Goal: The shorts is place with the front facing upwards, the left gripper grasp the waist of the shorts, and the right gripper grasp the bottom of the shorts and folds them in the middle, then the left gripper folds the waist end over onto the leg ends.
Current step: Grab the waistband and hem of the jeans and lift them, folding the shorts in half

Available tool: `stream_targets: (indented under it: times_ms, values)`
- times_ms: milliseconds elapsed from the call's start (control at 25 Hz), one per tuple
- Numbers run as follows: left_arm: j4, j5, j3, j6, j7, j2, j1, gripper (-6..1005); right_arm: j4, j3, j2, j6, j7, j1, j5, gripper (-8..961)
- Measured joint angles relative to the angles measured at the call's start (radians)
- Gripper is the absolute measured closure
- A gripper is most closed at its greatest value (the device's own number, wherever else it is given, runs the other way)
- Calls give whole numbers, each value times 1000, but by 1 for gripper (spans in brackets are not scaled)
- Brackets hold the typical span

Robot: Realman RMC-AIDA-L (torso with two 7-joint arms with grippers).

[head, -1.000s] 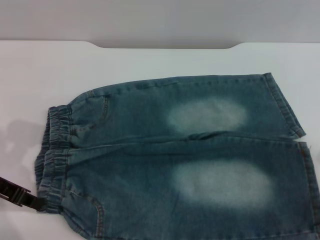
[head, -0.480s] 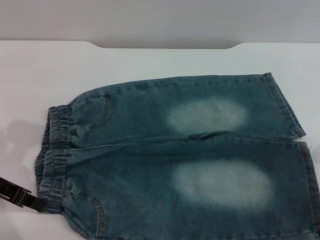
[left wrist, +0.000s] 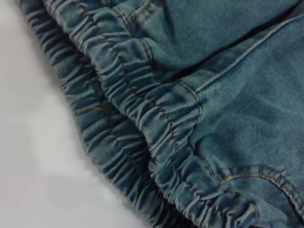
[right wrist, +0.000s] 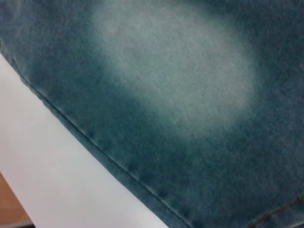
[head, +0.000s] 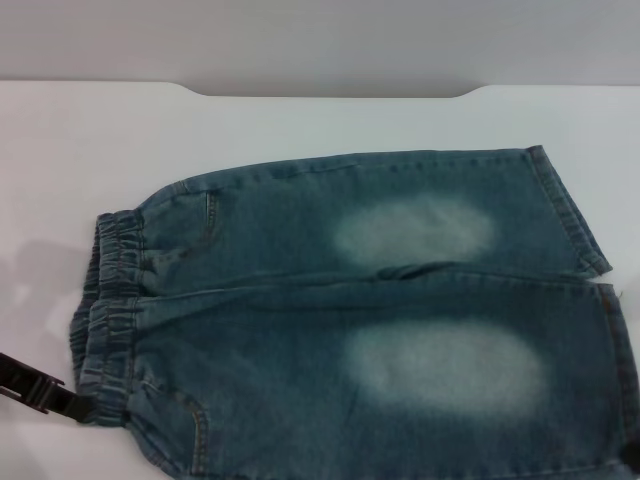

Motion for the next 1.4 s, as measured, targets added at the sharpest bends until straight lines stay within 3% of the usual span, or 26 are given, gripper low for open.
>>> stream_targets:
  times_ms: [520,1160,1400]
  values:
    - [-1,0,0,-2,0,-3,-8,974,9,-27,0,0,0,2,3,483]
    - [-1,0,0,-3,0,-9,-11,974,8,-75,3,0,-34,-12,7,605]
    - [-1,0,0,-3,0,-7,-10,974,0,-78,3,0,-35,-13,7,824]
